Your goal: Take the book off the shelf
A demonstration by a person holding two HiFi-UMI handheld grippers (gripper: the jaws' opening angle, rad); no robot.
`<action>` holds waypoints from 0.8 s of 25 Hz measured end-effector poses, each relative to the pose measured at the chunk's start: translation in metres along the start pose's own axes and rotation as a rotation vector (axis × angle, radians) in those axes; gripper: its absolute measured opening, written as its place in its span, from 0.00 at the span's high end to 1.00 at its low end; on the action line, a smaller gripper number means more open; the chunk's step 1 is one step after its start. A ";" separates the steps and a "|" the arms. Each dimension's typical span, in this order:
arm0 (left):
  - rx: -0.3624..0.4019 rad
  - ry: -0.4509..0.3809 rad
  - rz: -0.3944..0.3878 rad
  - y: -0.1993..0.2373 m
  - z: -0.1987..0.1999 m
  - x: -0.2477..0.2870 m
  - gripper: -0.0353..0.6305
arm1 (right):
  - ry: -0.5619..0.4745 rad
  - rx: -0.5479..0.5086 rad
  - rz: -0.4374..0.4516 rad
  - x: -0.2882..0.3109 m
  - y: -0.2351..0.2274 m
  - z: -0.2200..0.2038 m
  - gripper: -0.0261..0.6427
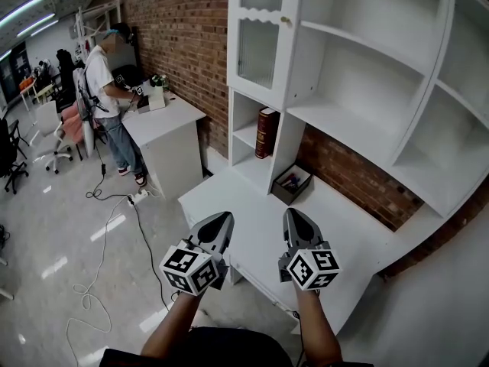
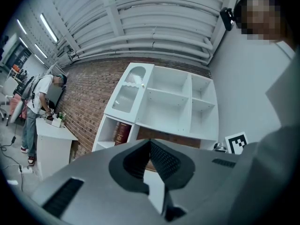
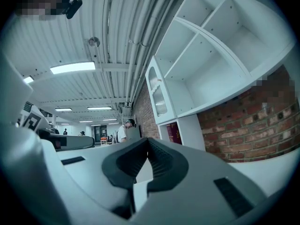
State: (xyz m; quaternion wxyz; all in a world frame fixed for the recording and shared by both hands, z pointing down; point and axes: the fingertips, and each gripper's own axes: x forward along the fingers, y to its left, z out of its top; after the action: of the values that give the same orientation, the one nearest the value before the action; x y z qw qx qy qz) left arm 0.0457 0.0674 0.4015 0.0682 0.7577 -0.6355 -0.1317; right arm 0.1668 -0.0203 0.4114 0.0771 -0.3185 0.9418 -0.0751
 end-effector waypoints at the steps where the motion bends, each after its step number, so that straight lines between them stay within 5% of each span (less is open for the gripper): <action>1: 0.002 -0.001 0.000 -0.001 0.000 0.001 0.92 | 0.000 -0.002 0.002 0.000 -0.001 0.000 0.93; 20: -0.003 0.019 -0.031 0.037 0.001 0.039 0.92 | 0.000 0.006 0.006 0.052 -0.003 -0.005 0.93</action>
State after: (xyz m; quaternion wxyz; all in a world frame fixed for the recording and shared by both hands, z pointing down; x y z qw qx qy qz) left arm 0.0167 0.0228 0.4060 0.0731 0.7686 -0.6229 -0.1266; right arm 0.1271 -0.0538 0.4118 0.0784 -0.3156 0.9425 -0.0775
